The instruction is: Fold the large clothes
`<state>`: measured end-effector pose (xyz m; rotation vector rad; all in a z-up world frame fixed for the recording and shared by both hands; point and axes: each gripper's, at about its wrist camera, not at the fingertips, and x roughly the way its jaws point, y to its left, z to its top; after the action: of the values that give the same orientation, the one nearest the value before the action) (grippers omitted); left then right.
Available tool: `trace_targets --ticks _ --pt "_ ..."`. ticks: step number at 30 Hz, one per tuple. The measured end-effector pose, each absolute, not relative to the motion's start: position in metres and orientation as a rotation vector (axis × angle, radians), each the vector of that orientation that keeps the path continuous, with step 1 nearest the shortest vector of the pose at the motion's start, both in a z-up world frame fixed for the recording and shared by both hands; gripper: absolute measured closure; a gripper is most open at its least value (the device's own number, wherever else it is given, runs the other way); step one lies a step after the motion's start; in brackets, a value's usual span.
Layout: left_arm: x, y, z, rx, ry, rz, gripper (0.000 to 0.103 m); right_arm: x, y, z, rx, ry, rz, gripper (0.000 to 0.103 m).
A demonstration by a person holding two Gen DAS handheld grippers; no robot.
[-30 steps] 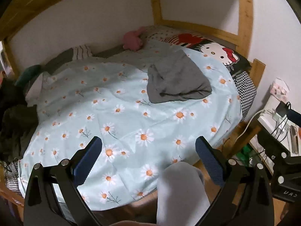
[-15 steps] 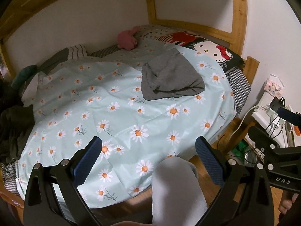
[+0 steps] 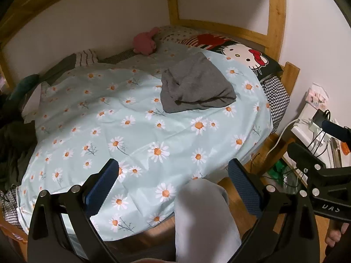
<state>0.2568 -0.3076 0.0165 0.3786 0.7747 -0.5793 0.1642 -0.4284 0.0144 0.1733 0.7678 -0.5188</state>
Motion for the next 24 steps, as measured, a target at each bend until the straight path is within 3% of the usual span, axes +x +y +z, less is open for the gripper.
trace_targets --ticks 24 --pt "0.2536 -0.3090 0.0133 0.402 0.787 -0.574 0.005 0.1655 -0.4315 0.0127 0.149 0.779 -0.514 0.003"
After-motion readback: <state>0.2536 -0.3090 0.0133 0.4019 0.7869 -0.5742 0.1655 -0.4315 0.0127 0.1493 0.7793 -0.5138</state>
